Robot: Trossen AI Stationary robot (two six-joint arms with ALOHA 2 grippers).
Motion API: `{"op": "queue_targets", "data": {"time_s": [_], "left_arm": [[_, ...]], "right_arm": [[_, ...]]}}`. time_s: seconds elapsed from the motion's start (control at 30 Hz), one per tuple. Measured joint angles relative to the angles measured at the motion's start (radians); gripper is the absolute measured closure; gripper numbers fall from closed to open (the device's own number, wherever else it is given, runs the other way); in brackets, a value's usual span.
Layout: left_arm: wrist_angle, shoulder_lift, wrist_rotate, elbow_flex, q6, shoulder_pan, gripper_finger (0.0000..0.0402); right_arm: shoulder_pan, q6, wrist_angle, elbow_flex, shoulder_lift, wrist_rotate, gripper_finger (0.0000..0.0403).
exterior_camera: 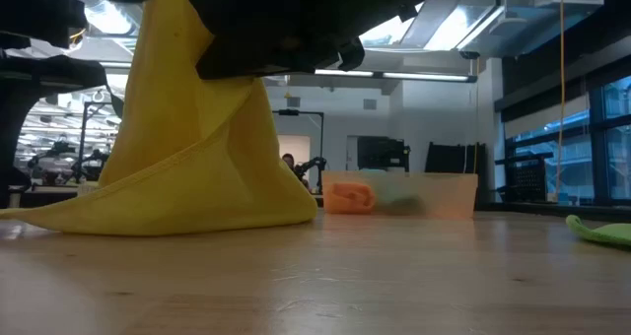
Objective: Roll microfiber towels into tight, uniform cylinder then place into a basket
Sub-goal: Roll the yellow microfiber towel
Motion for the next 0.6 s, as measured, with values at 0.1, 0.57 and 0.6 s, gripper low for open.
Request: {"op": "queue_targets", "data": {"time_s": [0.1, 0.57, 0.6], "left_arm": [[-0.008, 0.000, -0.010, 0.000, -0.010, 0.000, 0.0323], [0.047, 0.029, -0.085, 0.000, -0.013, 0.005, 0.0323], [0.045, 0.034, -0.085, 0.000, -0.014, 0.005, 0.0323]], "right_arm": [[0.000, 0.000, 0.000, 0.000, 0.000, 0.000, 0.0399], [0.000, 0.003, 0.001, 0.000, 0.000, -0.024, 0.0399], [0.000, 0.003, 0.001, 0.000, 0.000, -0.025, 0.0399]]}}
